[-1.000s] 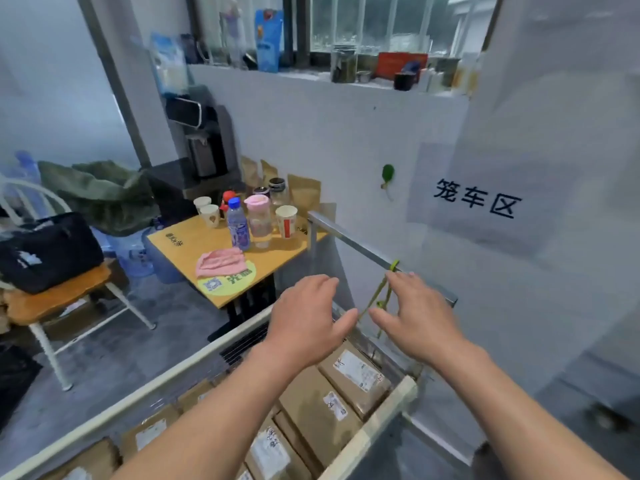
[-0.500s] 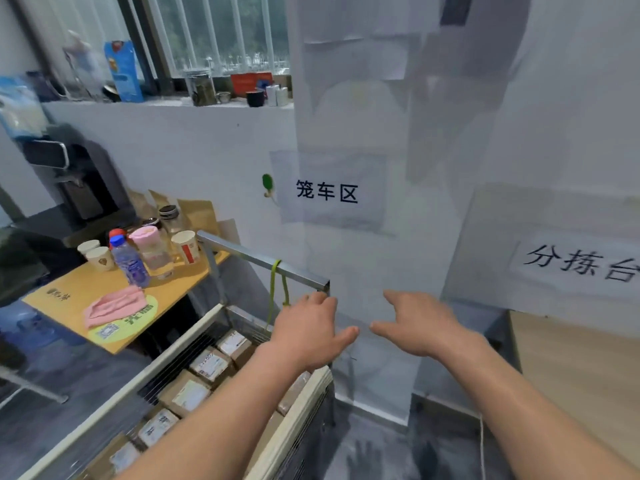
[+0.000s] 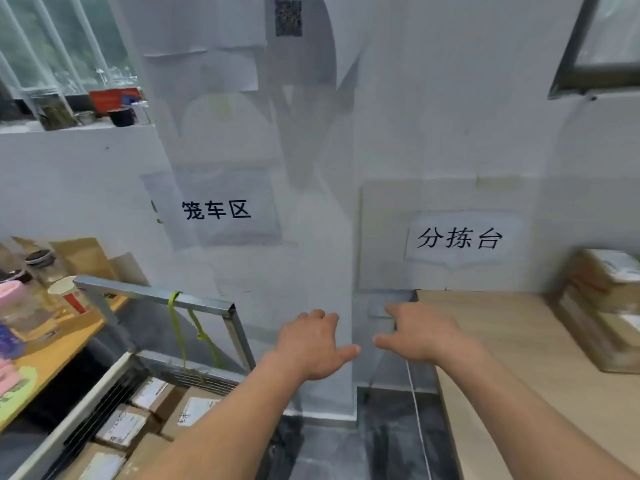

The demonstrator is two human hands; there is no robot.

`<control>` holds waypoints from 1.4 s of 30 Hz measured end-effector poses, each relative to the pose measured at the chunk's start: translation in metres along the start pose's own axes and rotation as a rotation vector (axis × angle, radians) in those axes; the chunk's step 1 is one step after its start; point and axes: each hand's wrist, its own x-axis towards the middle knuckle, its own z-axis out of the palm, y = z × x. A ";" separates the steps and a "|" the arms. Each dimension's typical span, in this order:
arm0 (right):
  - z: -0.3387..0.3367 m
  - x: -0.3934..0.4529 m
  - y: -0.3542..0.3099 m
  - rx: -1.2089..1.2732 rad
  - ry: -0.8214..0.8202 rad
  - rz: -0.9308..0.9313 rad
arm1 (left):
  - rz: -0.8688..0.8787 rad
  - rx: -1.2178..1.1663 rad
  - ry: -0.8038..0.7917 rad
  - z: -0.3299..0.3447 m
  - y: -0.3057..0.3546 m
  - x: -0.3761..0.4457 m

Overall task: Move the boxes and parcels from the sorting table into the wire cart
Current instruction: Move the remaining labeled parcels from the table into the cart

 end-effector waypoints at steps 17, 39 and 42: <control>-0.019 0.032 0.101 -0.032 0.105 0.418 | 0.432 0.062 -0.068 -0.009 0.088 0.151; -0.017 -0.004 0.236 0.165 0.207 0.807 | 0.816 0.147 -0.070 0.003 0.256 0.236; -0.017 -0.011 0.264 0.194 0.218 0.818 | 0.819 0.134 -0.062 0.002 0.283 0.239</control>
